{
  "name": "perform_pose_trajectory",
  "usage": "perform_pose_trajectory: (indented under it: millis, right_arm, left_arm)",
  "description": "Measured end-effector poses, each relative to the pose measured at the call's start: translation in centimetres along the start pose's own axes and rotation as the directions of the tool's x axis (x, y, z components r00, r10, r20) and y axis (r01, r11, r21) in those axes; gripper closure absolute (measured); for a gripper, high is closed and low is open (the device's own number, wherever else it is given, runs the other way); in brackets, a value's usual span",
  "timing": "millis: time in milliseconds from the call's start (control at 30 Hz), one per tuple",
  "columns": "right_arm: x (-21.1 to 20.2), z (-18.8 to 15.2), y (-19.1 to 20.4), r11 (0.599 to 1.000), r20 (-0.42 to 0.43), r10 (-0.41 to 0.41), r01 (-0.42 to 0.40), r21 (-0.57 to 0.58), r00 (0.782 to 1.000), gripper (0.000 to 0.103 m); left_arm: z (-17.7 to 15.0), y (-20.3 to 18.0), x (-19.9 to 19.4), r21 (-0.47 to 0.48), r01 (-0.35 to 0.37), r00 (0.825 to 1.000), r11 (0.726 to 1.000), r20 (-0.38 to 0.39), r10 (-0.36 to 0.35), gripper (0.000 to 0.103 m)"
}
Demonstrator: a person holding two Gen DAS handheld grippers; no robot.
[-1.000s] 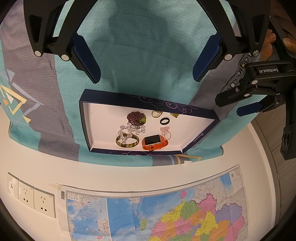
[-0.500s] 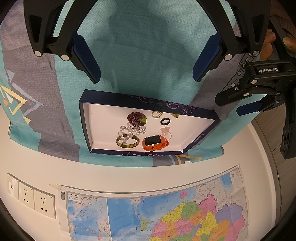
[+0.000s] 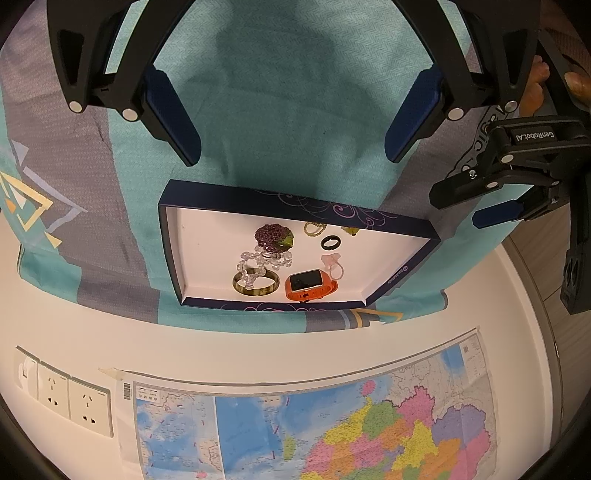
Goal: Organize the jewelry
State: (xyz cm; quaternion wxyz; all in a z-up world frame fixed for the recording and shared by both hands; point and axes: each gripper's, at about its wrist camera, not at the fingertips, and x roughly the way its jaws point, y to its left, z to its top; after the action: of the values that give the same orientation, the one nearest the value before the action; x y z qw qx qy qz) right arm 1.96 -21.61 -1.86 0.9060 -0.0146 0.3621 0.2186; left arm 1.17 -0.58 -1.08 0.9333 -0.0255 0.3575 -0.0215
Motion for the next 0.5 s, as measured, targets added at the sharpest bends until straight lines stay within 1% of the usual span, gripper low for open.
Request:
perform_pose_trajectory:
  millis: [500]
  right_arm:
    - [0.01,-0.02,-0.04,1.000,-0.001,-0.002,0.002,0.000,1.000,0.007]
  left_arm:
    - [-0.07,0.09,0.06,-0.005,-0.001,1.000,1.000,-0.005,0.001,0.006]
